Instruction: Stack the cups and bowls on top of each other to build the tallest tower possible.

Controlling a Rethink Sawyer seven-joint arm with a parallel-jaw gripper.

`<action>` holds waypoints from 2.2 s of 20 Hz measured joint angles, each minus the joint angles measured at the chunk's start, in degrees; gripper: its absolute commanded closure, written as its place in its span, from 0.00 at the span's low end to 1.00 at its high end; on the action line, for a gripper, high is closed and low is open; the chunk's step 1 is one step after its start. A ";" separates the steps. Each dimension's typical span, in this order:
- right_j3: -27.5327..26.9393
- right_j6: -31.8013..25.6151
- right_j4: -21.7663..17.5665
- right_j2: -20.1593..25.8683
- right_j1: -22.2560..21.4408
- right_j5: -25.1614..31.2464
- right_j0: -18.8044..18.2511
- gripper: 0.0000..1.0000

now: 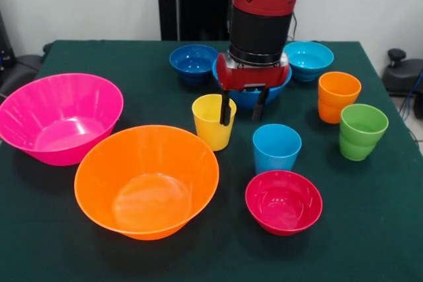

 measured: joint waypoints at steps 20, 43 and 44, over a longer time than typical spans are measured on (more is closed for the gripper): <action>3.63 0.00 0.00 -0.55 -3.33 -0.01 -0.03 0.00; 4.58 0.00 -0.27 -1.29 0.70 -0.02 -0.21 0.00; 4.57 0.00 -0.45 -1.36 1.30 -0.02 -0.21 0.00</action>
